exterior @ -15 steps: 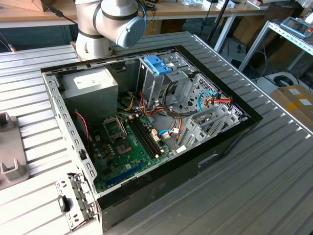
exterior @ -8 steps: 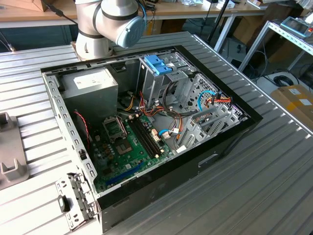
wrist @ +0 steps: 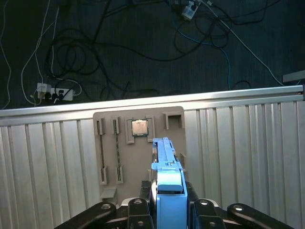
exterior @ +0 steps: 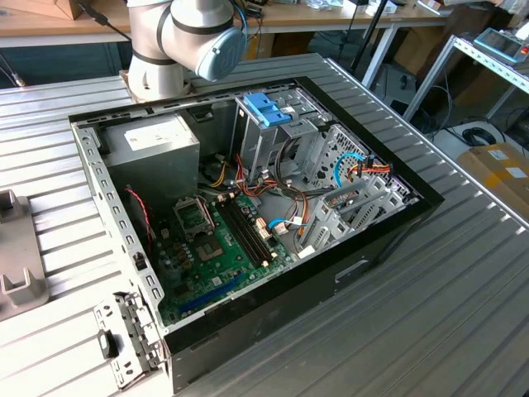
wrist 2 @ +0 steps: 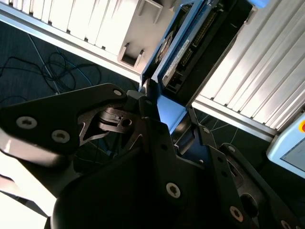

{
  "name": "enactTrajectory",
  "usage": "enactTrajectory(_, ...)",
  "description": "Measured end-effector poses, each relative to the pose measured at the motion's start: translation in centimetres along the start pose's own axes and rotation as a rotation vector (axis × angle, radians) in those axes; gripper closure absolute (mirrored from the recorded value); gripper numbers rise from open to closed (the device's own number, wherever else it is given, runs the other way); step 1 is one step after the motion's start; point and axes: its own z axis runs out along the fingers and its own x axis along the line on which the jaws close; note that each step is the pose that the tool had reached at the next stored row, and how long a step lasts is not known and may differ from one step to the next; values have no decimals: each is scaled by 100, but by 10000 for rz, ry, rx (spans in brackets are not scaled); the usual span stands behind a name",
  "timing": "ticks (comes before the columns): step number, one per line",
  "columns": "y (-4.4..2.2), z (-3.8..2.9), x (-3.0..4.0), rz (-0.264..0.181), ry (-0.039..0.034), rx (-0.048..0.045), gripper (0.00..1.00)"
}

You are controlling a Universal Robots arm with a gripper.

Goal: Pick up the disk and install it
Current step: 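Pick up the disk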

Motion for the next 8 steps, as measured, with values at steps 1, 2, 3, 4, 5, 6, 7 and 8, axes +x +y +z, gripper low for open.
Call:
enactTrajectory(1, 0, -2, 0, 0, 0, -1, 63)
enactTrajectory(2, 0, -3, 0, 0, 0, -1, 63)
enactTrajectory(3, 0, -8, 0, 1, 1, -2, 63)
enactTrajectory(4, 0, -10, 0, 1, 1, -3, 63)
enactTrajectory(5, 0, -12, 0, 1, 0, -2, 63)
enactTrajectory(6, 0, -14, 0, 0, 1, -1, 63)
enactTrajectory(7, 0, -16, 0, 0, 1, -1, 63)
enactTrajectory(8, 0, -19, 0, 0, 0, -1, 63)
